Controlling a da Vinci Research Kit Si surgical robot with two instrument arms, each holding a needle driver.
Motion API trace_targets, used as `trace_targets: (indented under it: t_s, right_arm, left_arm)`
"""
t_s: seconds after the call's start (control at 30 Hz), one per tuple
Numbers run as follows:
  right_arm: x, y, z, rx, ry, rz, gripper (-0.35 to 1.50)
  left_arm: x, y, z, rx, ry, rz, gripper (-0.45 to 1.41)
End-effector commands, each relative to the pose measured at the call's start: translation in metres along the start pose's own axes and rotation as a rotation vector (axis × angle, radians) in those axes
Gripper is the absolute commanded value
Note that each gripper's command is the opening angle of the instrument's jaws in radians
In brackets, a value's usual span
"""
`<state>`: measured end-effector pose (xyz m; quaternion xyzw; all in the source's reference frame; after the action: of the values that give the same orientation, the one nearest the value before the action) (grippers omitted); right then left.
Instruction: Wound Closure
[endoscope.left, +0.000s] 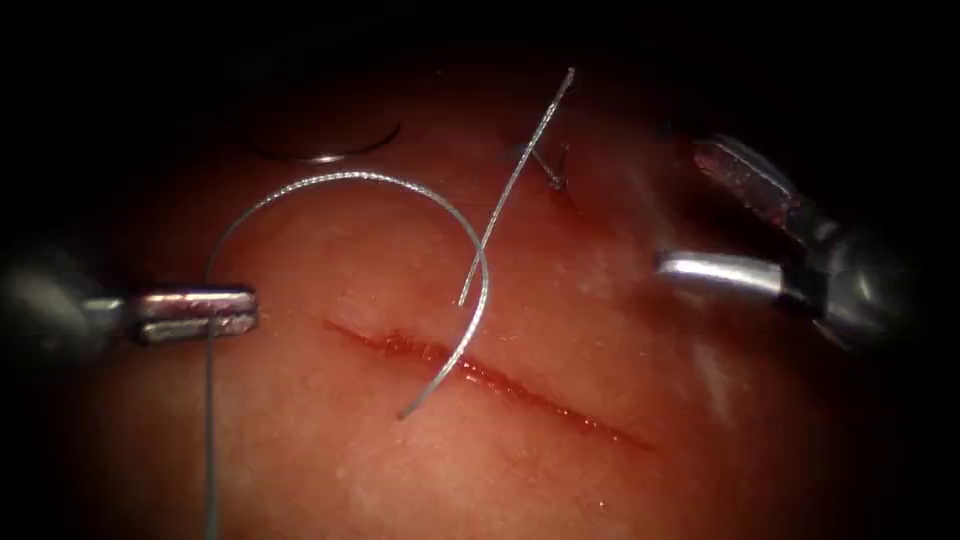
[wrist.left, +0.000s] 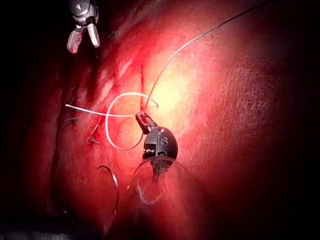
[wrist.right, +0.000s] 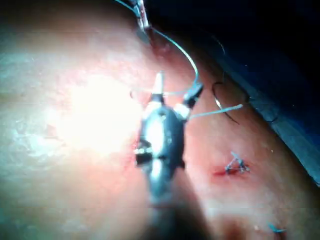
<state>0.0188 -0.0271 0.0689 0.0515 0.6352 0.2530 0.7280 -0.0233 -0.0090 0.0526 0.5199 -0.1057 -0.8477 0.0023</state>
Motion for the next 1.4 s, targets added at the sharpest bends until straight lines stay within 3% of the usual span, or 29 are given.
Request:
trace_targets:
  t_s: [0.03,0.07,0.2,0.37,0.43,0.67,0.83,1.07,1.27,1.4]
  right_arm:
    - [-0.0017,0.0,0.0014,0.004,-0.021,-0.019,-0.35]
    - [-0.0024,0.0,0.0017,0.006,-0.031,-0.031,-0.35]
    - [-0.0086,-0.0005,0.0049,0.01,-0.102,-0.091,-0.35]
    - [-0.0112,-0.001,0.0068,0.011,-0.113,-0.114,-0.35]
    - [-0.0122,-0.0016,0.0089,0.016,-0.11,-0.122,-0.35]
    - [-0.0118,-0.0032,0.0129,0.038,-0.089,-0.126,-0.35]
    - [-0.011,-0.0042,0.015,0.061,-0.074,-0.123,-0.35]
    - [-0.0086,-0.0043,0.0165,0.027,-0.028,-0.143,-0.35]
    - [-0.0089,-0.0048,0.0189,0.005,-0.028,-0.147,-0.35]
    - [-0.0087,-0.0048,0.0199,-0.001,-0.028,-0.151,-0.35]
  left_arm:
    - [-0.0004,0.0001,0.0007,0.0,0.002,0.002,-0.45]
    - [-0.0003,0.0001,0.0006,0.0,0.002,0.007,-0.45]
    - [-0.0002,-0.0001,0.0008,0.008,0.02,0.008,-0.45]
    - [-0.0002,0.0,0.0013,0.012,0.027,0.007,-0.45]
    - [-0.0003,0.0007,0.0023,0.01,0.037,0.013,-0.45]
    - [-0.002,0.001,0.0035,0.011,0.045,0.027,-0.45]
    - [-0.0049,0.0012,0.005,0.014,0.043,0.0,-0.45]
    - [-0.0079,0.005,0.0086,-0.034,0.057,-0.043,-0.45]
    - [-0.0039,0.0065,0.008,-0.058,0.08,-0.056,-0.45]
    - [0.0008,0.0064,0.0074,-0.084,0.117,-0.079,-0.45]
